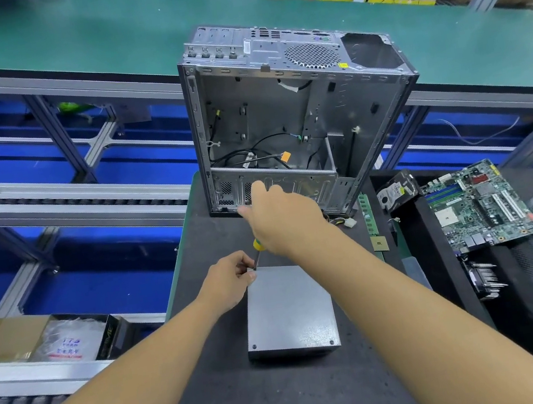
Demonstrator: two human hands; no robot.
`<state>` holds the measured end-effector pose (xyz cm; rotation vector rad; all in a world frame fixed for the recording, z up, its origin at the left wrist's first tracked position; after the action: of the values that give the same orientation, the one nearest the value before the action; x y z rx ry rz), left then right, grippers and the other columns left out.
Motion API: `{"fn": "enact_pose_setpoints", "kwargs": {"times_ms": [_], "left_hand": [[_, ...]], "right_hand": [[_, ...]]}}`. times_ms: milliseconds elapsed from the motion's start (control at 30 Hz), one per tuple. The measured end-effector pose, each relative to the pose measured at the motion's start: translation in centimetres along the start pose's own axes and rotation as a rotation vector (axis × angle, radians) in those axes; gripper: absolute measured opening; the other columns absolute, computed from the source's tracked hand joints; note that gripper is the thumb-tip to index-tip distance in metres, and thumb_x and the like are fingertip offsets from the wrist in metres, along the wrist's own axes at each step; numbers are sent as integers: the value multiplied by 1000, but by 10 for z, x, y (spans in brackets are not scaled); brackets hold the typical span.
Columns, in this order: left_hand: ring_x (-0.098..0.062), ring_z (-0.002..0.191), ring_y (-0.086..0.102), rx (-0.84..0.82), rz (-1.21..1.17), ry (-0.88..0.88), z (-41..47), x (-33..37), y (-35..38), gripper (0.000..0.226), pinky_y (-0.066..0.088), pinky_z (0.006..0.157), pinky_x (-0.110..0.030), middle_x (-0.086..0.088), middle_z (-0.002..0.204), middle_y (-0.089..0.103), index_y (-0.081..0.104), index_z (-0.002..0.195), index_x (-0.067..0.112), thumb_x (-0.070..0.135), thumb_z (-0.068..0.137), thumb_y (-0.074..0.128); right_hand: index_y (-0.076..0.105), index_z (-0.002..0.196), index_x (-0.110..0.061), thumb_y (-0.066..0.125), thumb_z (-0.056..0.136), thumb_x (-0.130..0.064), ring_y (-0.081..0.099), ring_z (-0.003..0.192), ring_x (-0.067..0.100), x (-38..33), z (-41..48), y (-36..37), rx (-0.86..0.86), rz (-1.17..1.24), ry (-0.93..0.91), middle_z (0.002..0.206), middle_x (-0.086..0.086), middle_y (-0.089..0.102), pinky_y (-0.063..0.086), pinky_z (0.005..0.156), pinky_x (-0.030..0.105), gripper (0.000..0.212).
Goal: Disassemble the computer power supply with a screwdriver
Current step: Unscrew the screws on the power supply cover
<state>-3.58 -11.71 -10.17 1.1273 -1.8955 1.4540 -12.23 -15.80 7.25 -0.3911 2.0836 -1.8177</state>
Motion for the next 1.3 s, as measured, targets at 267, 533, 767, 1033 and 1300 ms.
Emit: {"fn": "enact_pose_setpoints", "kwargs": {"times_ms": [267,533,767,1033,1300], "left_hand": [[-10,88,66,-1,19,4,2,0,0,10,47,74,-18,6,87,71,63,89,25,16,94,63],[-12,90,66,1,-1,0,1,-1,0,12,50,82,-25,5,87,71,62,87,27,17,94,64],[-13,88,66,4,5,-1,2,-4,0,9,47,75,-18,5,84,72,64,88,27,19,93,64],[-11,85,66,5,-10,2,4,-4,0,15,45,70,-16,8,82,71,60,85,30,19,94,64],[-20,86,66,4,18,15,4,-3,0,5,47,72,-20,0,80,73,62,89,22,18,93,63]], "right_hand": [[39,106,-13,50,90,-14,39,99,31,-6,3,9,-244,258,-44,99,5,45,31,63,36,20],[29,98,-16,36,104,-40,47,77,33,-6,3,7,-129,150,-42,89,5,40,33,61,38,27],[39,107,-16,48,92,-11,41,99,31,-14,2,11,-237,209,-101,110,6,42,34,70,39,19],[33,106,-15,40,102,-44,46,84,33,-9,1,5,-159,105,-47,99,6,37,34,62,38,30],[40,108,-12,48,93,-14,49,95,35,-14,4,8,-195,208,-101,110,11,49,39,71,39,17]]}}
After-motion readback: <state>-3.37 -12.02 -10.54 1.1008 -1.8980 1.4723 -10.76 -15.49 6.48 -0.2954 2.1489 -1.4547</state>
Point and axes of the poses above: each hand's wrist, its own z-axis towards the middle knuckle, its own y-axis out of the palm, x = y × z, the point moved 10 cm from there along z, towards the middle knuckle
